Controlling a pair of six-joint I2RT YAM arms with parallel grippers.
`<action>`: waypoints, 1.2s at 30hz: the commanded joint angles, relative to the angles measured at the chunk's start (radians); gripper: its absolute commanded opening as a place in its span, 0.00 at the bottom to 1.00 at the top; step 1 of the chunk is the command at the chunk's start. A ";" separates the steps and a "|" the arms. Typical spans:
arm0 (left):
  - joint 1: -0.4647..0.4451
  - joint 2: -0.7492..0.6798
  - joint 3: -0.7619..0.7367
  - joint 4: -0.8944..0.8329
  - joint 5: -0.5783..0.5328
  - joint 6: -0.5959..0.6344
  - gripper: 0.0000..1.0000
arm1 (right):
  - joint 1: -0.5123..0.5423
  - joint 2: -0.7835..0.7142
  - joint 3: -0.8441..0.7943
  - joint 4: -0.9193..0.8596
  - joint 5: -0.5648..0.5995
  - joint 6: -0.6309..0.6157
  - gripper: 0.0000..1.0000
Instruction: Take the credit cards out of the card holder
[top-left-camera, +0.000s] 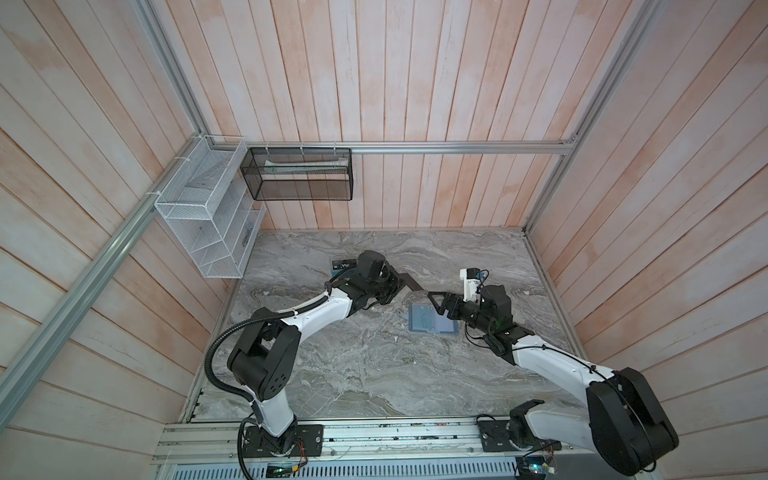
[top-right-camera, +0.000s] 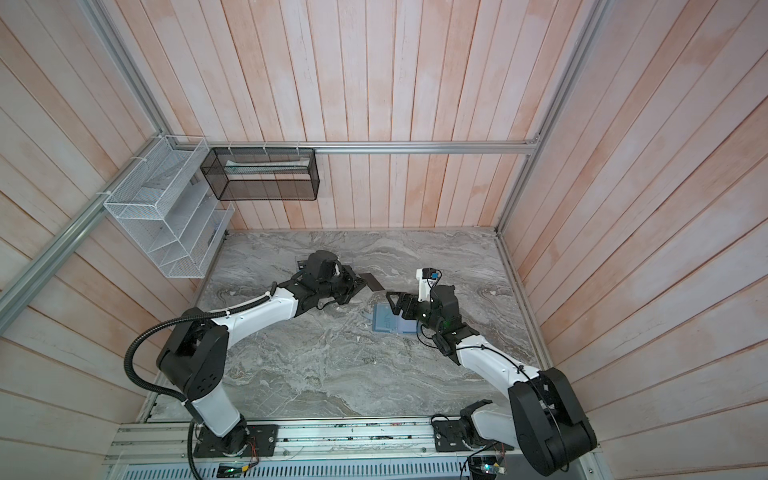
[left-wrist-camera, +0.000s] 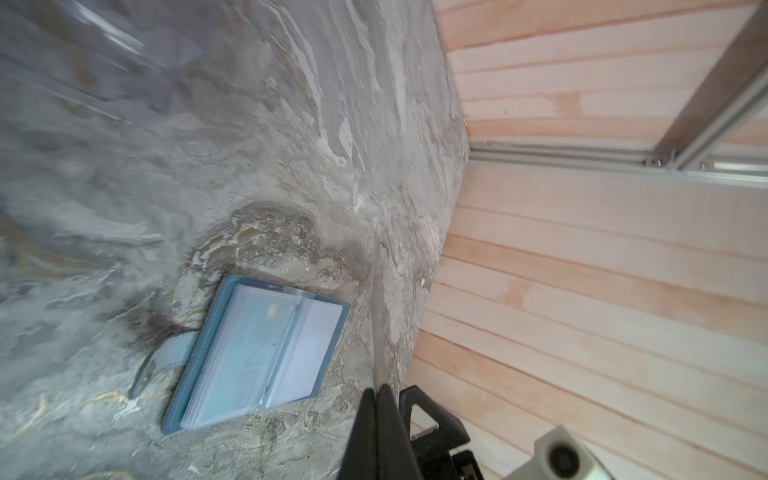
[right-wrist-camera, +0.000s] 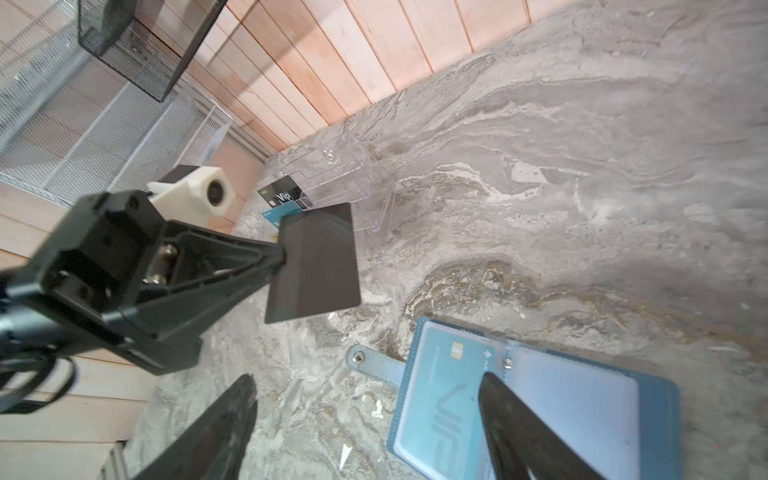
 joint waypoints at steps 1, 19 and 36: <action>0.004 -0.010 0.068 -0.393 -0.145 -0.112 0.00 | 0.095 0.001 0.053 -0.117 0.132 -0.152 0.84; 0.012 0.113 0.349 -0.946 -0.158 -0.240 0.00 | 0.319 0.186 0.192 -0.066 0.160 -0.560 0.66; 0.016 0.158 0.410 -0.974 -0.091 -0.263 0.00 | 0.398 0.337 0.177 0.126 0.095 -0.566 0.52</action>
